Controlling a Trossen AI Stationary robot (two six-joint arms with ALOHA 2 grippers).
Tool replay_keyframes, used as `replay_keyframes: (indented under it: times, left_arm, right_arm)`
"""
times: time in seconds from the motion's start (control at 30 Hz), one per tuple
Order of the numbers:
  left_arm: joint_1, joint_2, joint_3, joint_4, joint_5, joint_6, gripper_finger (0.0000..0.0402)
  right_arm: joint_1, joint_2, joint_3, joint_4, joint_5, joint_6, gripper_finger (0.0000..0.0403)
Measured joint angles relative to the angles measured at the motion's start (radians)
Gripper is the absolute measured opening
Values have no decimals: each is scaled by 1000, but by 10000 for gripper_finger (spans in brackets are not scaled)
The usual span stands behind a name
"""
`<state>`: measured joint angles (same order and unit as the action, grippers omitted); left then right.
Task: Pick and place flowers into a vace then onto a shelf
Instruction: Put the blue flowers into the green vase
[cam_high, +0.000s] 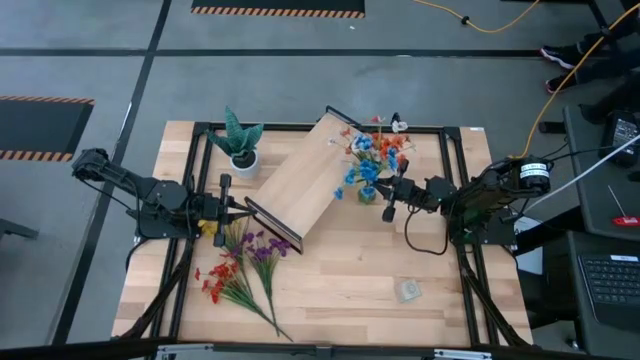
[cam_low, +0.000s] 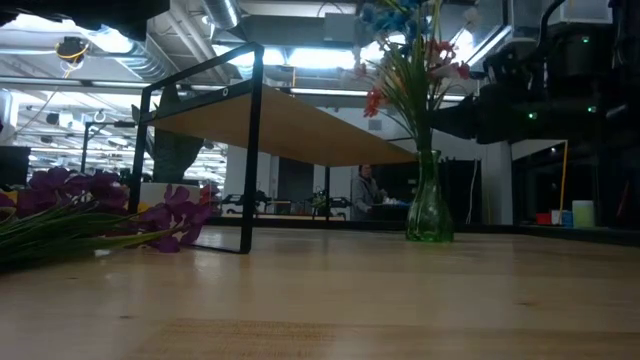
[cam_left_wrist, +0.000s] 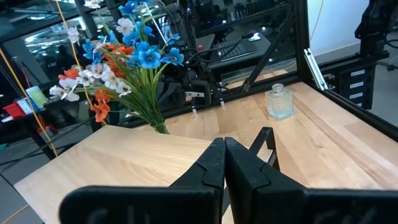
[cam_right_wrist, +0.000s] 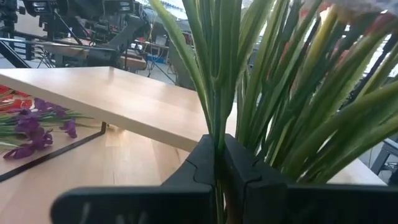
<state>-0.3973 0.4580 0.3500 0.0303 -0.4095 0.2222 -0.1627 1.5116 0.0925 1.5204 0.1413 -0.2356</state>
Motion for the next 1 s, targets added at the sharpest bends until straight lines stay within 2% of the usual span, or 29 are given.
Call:
replay_keyframes:
  times: [0.33, 1.0]
  left_arm:
    - [0, 0, 0, 0, 0, 0, 4]
    - [0, 0, 0, -4, 0, 0, 4]
  right_arm:
    - [0, 0, 1, -75, 0, 24, 13]
    - [3, -10, 0, -52, -11, 51, 97]
